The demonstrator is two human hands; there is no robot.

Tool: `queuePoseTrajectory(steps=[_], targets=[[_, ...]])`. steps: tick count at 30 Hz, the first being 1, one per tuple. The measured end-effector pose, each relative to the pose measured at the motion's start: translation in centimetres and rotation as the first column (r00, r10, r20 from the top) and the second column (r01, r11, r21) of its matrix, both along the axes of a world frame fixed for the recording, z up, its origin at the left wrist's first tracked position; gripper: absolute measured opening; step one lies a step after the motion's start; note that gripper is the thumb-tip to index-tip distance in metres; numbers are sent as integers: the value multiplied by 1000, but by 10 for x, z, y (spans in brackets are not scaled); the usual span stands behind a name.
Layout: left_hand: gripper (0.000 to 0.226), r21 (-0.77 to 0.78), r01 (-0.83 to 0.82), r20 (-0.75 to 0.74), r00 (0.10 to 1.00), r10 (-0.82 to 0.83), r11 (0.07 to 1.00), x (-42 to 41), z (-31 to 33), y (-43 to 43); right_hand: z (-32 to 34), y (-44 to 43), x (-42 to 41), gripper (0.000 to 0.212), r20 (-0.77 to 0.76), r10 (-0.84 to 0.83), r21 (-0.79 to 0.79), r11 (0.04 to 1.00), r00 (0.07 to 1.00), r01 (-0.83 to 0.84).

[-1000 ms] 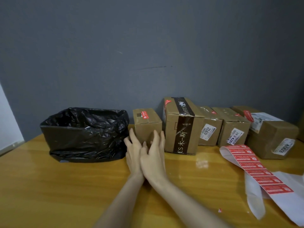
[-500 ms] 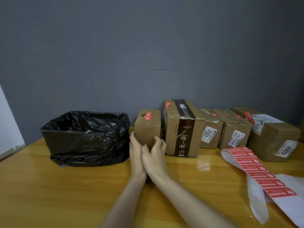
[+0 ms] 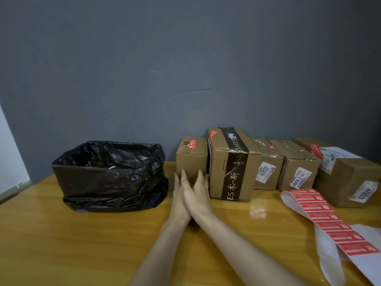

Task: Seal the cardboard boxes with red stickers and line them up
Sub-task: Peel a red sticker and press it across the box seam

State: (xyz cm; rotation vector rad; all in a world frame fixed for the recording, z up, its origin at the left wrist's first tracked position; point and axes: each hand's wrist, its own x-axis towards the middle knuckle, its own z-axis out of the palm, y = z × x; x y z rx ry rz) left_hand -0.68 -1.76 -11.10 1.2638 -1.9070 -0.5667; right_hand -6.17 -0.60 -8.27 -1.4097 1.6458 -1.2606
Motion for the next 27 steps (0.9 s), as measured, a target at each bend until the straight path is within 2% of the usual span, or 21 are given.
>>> queuePoseTrajectory(steps=[3, 6, 12, 15, 17, 19, 22, 24, 25, 27], targets=[[62, 152, 58, -198, 980, -27, 987, -4, 8, 1, 0, -2, -2, 70, -11, 16, 26, 1000, 1000, -15], [61, 237, 101, -251, 967, -39, 966, -4, 13, 2, 3, -4, -2, 72, -14, 28, 44, 999, 1000, -27], [56, 235, 138, -200, 976, -91, 962, -2, 13, 6, 14, -4, -1, 75, 46, -6, 92, 996, 999, 2], [50, 165, 156, -80, 986, -144, 974, 0, 19, 12, 21, 14, -2, 67, -1, 8, 80, 997, 1000, -7], [57, 126, 138, -95, 987, -126, 982, -1, 19, 8, 28, 36, -9, 48, -86, 15, -38, 999, 996, -18], [55, 36, 66, -141, 988, -61, 997, -2, 26, 8, 37, 58, -24, 28, -120, -23, -265, 964, 992, -10], [47, -3, 47, -272, 961, -46, 999, -8, 42, 16, 48, 76, -56, 22, -68, -226, -611, 779, 972, 138], [47, 22, 95, -296, 951, -84, 995, -14, 50, 23, 55, 76, -78, 20, 32, -331, -654, 707, 943, 270], [48, 52, 124, -322, 942, -101, 991, -18, 54, 27, 58, 73, -89, 23, 83, -364, -619, 711, 928, 334], [48, 128, 169, -411, 906, -103, 977, -28, 62, 35, 62, 65, -108, 37, 132, -392, -478, 780, 911, 404]])
